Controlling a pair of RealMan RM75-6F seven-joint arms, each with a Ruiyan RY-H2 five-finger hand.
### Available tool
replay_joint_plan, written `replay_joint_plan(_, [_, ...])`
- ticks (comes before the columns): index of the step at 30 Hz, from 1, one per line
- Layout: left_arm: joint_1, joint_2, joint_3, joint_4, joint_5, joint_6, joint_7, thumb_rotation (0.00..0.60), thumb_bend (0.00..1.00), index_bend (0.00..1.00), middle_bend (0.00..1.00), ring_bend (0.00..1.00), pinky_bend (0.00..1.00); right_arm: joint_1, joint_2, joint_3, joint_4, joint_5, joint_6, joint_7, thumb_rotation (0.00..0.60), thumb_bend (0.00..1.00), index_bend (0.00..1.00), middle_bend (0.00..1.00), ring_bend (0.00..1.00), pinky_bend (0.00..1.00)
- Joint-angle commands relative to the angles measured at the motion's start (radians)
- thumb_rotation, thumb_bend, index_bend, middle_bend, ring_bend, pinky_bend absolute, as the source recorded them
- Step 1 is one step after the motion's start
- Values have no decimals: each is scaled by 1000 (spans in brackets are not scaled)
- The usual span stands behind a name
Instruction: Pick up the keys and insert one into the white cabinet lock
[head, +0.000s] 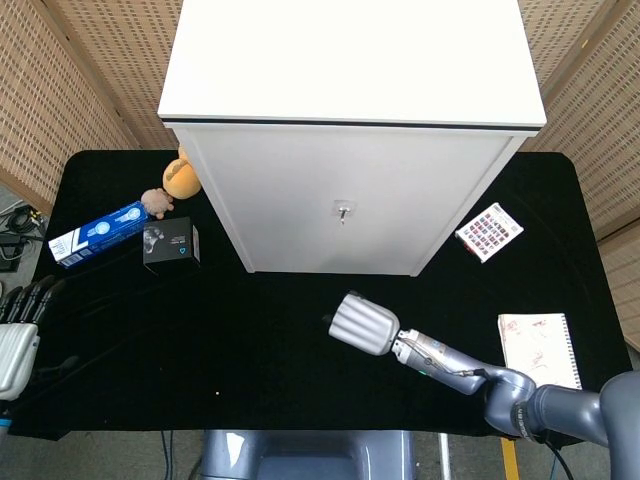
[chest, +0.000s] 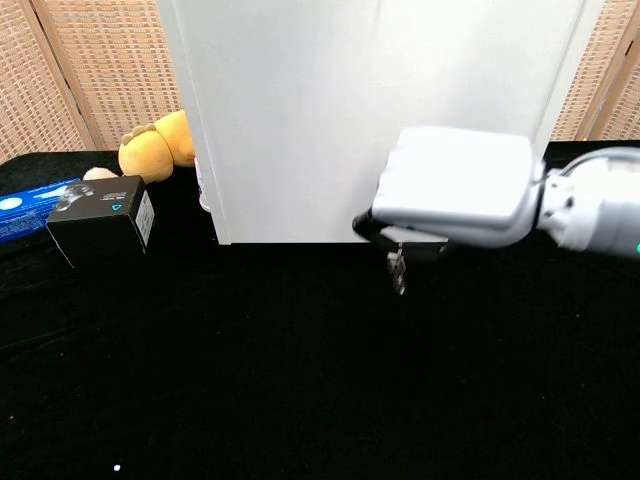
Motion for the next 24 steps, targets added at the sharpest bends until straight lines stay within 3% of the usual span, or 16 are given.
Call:
replay_joint_plan(1, [2,3,3,-2,7,4,-3,600,0,0,0,0,0,8,57,2,-25,-54,56,-13,600,611,709,892,945,1000])
replay_joint_plan(12, [2,4,4,-3,7,1,-5,600,0,0,0,0,0,30,179,100,-83,-73,130,-21,600,613,721,892,945,1000])
replay_joint_plan(24, [4,-1,3,-7,8,8,10,600,0,0,0,0,0,78,274,260,-147,55,81,-57,600,614,721,892,944,1000])
